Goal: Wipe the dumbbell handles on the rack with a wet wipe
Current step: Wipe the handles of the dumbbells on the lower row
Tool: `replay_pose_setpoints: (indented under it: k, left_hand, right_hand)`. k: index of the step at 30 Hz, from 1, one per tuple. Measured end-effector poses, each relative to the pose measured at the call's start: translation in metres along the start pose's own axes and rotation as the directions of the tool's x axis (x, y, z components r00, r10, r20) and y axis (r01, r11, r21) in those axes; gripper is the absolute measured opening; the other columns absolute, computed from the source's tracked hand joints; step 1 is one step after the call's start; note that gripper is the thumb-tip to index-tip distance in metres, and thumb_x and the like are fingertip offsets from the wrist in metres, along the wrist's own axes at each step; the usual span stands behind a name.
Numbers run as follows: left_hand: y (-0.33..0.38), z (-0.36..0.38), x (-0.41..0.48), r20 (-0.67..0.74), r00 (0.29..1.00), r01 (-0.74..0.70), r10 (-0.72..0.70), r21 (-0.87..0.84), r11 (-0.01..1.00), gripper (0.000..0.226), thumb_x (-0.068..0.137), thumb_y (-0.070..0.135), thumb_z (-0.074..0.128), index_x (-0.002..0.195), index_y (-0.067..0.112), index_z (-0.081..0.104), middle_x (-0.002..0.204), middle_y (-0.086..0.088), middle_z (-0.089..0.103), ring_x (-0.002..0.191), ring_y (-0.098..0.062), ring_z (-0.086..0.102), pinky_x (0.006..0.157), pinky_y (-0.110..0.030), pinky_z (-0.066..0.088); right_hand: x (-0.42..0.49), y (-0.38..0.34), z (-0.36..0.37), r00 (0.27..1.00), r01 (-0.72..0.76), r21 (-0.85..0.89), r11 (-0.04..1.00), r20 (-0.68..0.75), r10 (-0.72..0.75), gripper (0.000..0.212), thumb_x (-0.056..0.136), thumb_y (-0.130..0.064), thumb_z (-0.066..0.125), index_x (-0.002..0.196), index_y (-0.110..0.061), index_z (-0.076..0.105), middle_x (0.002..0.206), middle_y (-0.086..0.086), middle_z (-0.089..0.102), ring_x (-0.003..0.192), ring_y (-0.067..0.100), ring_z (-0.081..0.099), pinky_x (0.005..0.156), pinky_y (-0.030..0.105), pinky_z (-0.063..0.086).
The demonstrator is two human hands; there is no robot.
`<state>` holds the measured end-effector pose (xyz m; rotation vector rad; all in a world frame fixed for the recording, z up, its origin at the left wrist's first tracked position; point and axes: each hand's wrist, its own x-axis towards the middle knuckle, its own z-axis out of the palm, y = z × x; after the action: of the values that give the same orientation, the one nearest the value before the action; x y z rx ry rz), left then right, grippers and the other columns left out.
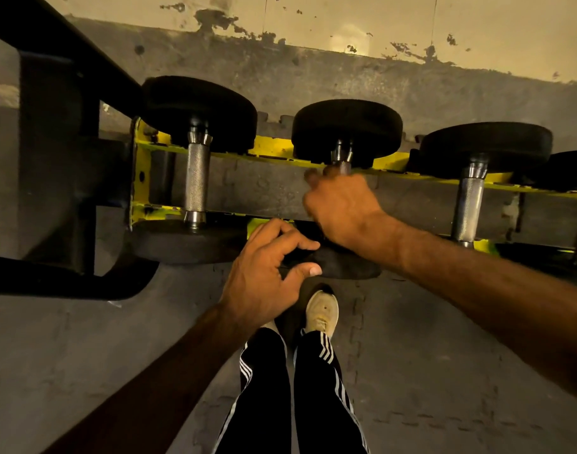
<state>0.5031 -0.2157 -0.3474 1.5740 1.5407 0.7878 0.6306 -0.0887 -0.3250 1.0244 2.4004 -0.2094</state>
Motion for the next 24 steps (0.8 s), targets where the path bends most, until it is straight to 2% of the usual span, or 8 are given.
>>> replay_pose_setpoints:
  k: [3, 6, 9, 13, 15, 18, 21, 24]
  left_hand:
    - [0.000, 0.000, -0.002, -0.006, 1.000, 0.007, -0.008, -0.011, 1.000, 0.029, 0.077, 0.031, 0.078, 0.103, 0.019, 0.074, 0.104, 0.004, 0.060, 0.102, -0.020, 0.060, 0.087, -0.043, 0.051]
    - [0.000, 0.000, -0.003, -0.003, 1.000, 0.027, -0.027, -0.028, 0.999, 0.030, 0.078, 0.034, 0.076, 0.104, 0.020, 0.075, 0.105, 0.006, 0.059, 0.103, -0.019, 0.059, 0.087, -0.042, 0.051]
    - [0.000, 0.001, -0.003, -0.012, 1.000, 0.022, -0.023, -0.027, 0.999, 0.031, 0.077, 0.034, 0.076, 0.104, 0.018, 0.075, 0.104, 0.005, 0.059, 0.103, -0.020, 0.059, 0.088, -0.042, 0.051]
    - [-0.002, 0.001, -0.002, -0.026, 1.000, -0.001, 0.001, -0.032, 0.999, 0.029, 0.077, 0.027, 0.080, 0.104, 0.018, 0.075, 0.104, 0.004, 0.060, 0.102, -0.020, 0.060, 0.087, -0.044, 0.051]
    - [-0.002, 0.002, -0.002, -0.029, 1.000, -0.003, 0.002, -0.031, 1.000, 0.029, 0.076, 0.026, 0.080, 0.104, 0.019, 0.075, 0.104, 0.004, 0.060, 0.102, -0.020, 0.060, 0.087, -0.044, 0.051]
    - [-0.004, 0.002, -0.002, -0.037, 0.999, -0.001, 0.000, -0.035, 0.999, 0.029, 0.076, 0.027, 0.080, 0.103, 0.017, 0.076, 0.103, 0.003, 0.061, 0.102, -0.022, 0.061, 0.086, -0.045, 0.051]
    - [-0.003, 0.002, -0.002, -0.034, 0.999, 0.000, -0.001, -0.040, 0.999, 0.029, 0.076, 0.029, 0.079, 0.103, 0.017, 0.076, 0.104, 0.003, 0.061, 0.102, -0.023, 0.061, 0.086, -0.046, 0.051]
    - [-0.002, 0.002, -0.002, -0.029, 0.999, 0.017, -0.019, -0.047, 0.999, 0.028, 0.076, 0.026, 0.080, 0.103, 0.020, 0.075, 0.104, 0.004, 0.061, 0.103, -0.022, 0.061, 0.087, -0.047, 0.051]
  right_hand:
    - [0.003, 0.001, -0.009, 0.987, 0.152, -0.040, 0.988, 0.064, -0.149, 0.020, 0.096, -0.021, 0.055, 0.112, -0.014, 0.064, 0.121, 0.007, 0.056, 0.110, 0.029, 0.056, 0.067, 0.036, 0.037]
    - [0.014, 0.022, -0.013, 0.997, -0.027, 0.077, 0.997, -0.065, 0.032, 0.018, 0.095, -0.019, 0.058, 0.108, -0.011, 0.067, 0.114, 0.008, 0.060, 0.104, 0.031, 0.061, 0.065, 0.035, 0.039]
    - [-0.014, 0.031, 0.009, 0.942, -0.091, 0.423, 0.901, -0.256, 0.215, 0.021, 0.092, -0.024, 0.066, 0.110, -0.016, 0.073, 0.116, 0.008, 0.064, 0.100, 0.027, 0.063, 0.070, 0.032, 0.047]
    - [-0.057, 0.013, 0.043, 0.836, -0.171, 0.878, 0.448, -0.111, 0.537, 0.016, 0.087, -0.013, 0.073, 0.102, -0.019, 0.071, 0.100, -0.003, 0.070, 0.089, 0.001, 0.062, 0.076, 0.018, 0.052]
    - [-0.046, 0.015, 0.058, 0.749, -0.249, 0.966, 0.075, 0.143, 0.647, 0.014, 0.089, -0.010, 0.070, 0.095, -0.022, 0.068, 0.098, -0.005, 0.068, 0.088, 0.004, 0.064, 0.075, 0.020, 0.055]
    - [-0.008, 0.032, 0.068, 0.690, -0.141, 0.853, -0.502, 0.448, 0.568, 0.023, 0.093, 0.000, 0.061, 0.107, -0.018, 0.066, 0.106, 0.001, 0.068, 0.093, 0.014, 0.067, 0.077, 0.030, 0.059]
    - [0.011, 0.043, 0.081, 0.778, -0.128, 0.726, -0.675, 0.496, 0.386, 0.033, 0.095, 0.006, 0.051, 0.122, -0.007, 0.062, 0.102, 0.006, 0.067, 0.090, 0.018, 0.065, 0.073, 0.029, 0.058]
    - [-0.006, 0.045, 0.090, 0.842, -0.395, 0.765, -0.508, 0.522, 0.133, 0.027, 0.096, 0.005, 0.049, 0.115, -0.005, 0.064, 0.100, 0.012, 0.066, 0.084, 0.018, 0.065, 0.062, 0.023, 0.058]
